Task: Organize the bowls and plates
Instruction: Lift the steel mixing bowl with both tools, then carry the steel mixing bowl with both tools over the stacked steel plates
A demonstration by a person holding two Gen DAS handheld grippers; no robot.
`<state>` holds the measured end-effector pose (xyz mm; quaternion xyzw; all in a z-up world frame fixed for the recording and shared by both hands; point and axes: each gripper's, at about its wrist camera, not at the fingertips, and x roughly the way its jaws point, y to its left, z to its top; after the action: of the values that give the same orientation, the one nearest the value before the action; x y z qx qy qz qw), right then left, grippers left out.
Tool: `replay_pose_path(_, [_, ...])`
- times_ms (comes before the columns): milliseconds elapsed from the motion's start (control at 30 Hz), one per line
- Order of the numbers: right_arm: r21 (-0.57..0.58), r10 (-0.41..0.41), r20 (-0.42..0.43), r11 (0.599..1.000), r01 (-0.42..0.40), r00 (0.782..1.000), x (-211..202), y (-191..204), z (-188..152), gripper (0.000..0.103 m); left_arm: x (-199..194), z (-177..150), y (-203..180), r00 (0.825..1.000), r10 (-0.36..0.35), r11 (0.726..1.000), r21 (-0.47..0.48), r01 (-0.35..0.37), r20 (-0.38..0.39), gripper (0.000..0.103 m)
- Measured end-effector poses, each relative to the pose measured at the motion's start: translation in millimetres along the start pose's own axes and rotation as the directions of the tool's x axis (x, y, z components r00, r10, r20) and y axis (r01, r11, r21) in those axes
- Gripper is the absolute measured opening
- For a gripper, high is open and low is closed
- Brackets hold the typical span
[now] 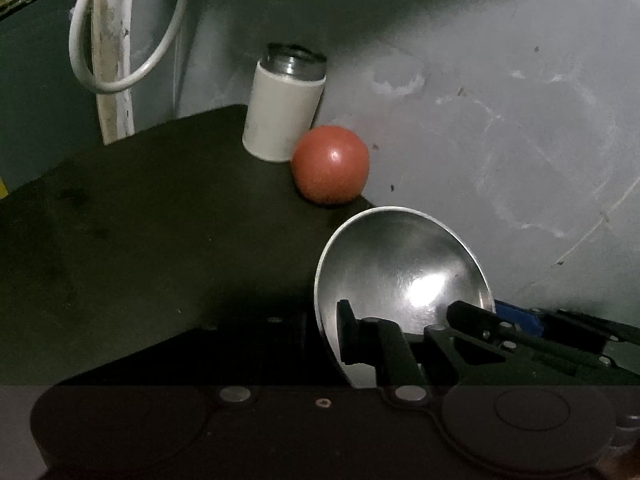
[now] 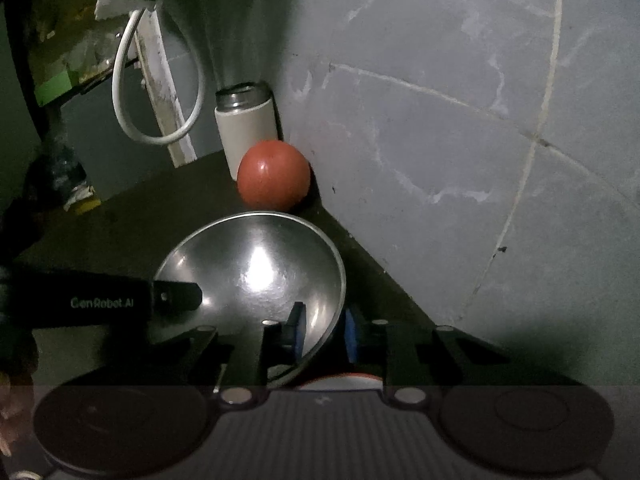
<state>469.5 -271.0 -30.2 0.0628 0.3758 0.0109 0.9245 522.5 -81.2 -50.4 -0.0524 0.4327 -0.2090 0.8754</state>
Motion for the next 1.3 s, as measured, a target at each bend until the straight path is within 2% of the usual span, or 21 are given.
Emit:
replay_pose_path(333, [0.008, 0.028, 0.061, 1.0, -0.029, 0.998, -33.2, 0.3, 7.1, 0.022, -43.9, -0.5, -8.8, 0.997, -0.023, 0.999, -0.021, 0.025, 0.069, 0.015])
replay_pose_path(633, [0.0, 0.037, 0.112, 0.999, -0.037, 0.993, -83.5, -0.3, 0.8, 0.021, -84.5, -13.5, -27.1, 0.993, -0.062, 0.997, -0.029, 0.065, 0.096, 0.015])
replay_pose_path(800, [0.004, 0.035, 0.127, 0.999, -0.035, 0.991, -113.5, -5.3, -6.7, 0.021, -101.0, -30.3, -41.0, 0.993, -0.083, 0.995, -0.04, 0.087, 0.08, 0.015])
replay_pose_path(933, [0.02, 0.04, 0.123, 0.999, -0.043, 0.992, -128.2, -13.3, -18.3, 0.021, -109.5, -50.3, -50.4, 0.993, -0.1, 0.991, -0.084, 0.105, 0.066, 0.015])
replay_pose_path(1300, [0.102, 0.042, 0.065, 0.994, -0.048, 0.997, -166.0, -41.5, -72.4, 0.021, -115.0, -102.2, -82.9, 0.991, -0.129, 0.989, -0.08, 0.126, -0.033, 0.015])
